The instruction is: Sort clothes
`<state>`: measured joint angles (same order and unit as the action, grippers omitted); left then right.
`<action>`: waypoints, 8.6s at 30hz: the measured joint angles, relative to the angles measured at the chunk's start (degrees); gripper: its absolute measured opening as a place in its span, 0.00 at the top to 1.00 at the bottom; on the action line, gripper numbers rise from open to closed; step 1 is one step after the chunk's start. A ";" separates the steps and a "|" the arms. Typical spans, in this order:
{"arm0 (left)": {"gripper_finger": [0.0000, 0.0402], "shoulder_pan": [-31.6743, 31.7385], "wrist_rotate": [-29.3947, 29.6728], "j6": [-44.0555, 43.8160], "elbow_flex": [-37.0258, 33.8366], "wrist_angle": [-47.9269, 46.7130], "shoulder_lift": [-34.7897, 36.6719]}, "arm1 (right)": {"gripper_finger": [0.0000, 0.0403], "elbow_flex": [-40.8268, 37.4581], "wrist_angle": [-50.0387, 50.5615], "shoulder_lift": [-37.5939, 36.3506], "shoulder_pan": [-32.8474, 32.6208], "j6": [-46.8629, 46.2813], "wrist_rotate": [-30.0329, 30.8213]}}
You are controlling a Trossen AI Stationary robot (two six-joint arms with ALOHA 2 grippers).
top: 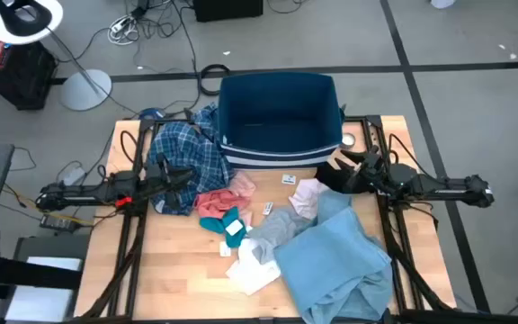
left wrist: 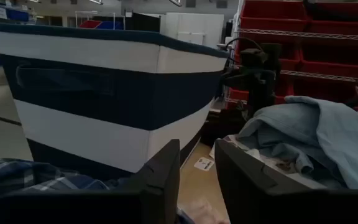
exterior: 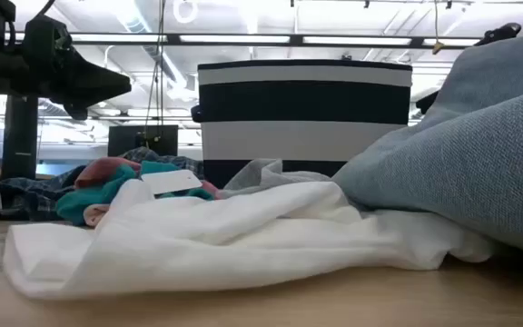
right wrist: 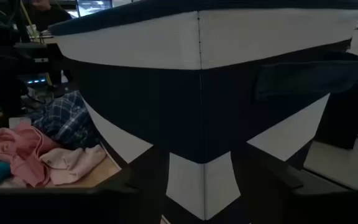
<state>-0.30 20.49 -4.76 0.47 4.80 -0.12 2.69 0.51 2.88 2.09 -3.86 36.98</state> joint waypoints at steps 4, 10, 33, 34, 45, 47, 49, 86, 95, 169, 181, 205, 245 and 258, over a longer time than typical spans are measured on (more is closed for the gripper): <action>0.73 0.00 0.00 -0.02 0.00 0.00 0.01 | 0.56 -0.01 0.02 0.00 0.00 -0.02 0.00; 0.73 -0.01 0.00 -0.02 -0.01 0.00 0.02 | 0.56 0.01 0.00 0.01 0.00 0.00 0.00; 0.73 0.00 0.00 -0.02 -0.01 0.00 0.00 | 0.56 -0.01 0.00 0.02 0.00 0.00 0.01; 0.73 0.00 0.00 0.00 -0.02 0.00 0.02 | 0.56 0.01 0.02 0.02 -0.01 -0.02 -0.01; 0.73 0.00 0.00 -0.01 -0.01 0.00 0.01 | 0.56 0.00 0.01 0.02 0.00 -0.02 0.00; 0.73 0.00 0.00 -0.02 0.00 0.00 0.00 | 0.56 0.00 0.01 0.02 -0.02 -0.01 0.00; 0.73 0.00 0.00 -0.01 -0.01 0.00 0.01 | 0.56 -0.01 0.02 0.02 -0.02 0.00 0.01; 0.73 -0.01 0.00 -0.01 0.00 0.00 0.02 | 0.56 0.01 0.02 0.02 0.00 0.00 0.01; 0.73 -0.02 0.00 0.00 -0.02 0.00 0.02 | 0.56 0.00 0.02 0.01 0.00 0.00 0.00; 0.73 0.00 0.00 -0.01 -0.01 0.00 0.02 | 0.70 61.24 84.51 48.83 1.46 -40.02 -28.67; 0.73 0.00 0.00 0.00 -0.02 0.00 0.02 | 0.55 47.04 74.98 50.80 16.75 -27.77 -34.01; 0.73 -0.02 0.00 -0.02 0.00 0.00 0.02 | 0.65 30.13 51.23 63.73 24.70 -23.91 -33.63; 0.73 0.00 0.00 0.00 0.00 0.00 0.00 | 1.00 102.19 87.66 58.05 14.78 -36.24 -19.38; 0.73 -0.01 0.00 -0.02 -0.01 0.00 0.01 | 1.00 124.55 70.85 77.53 15.18 -19.30 -19.20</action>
<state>-0.31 20.49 -4.78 0.46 4.80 -0.11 127.24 71.36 80.40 17.26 -23.15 17.78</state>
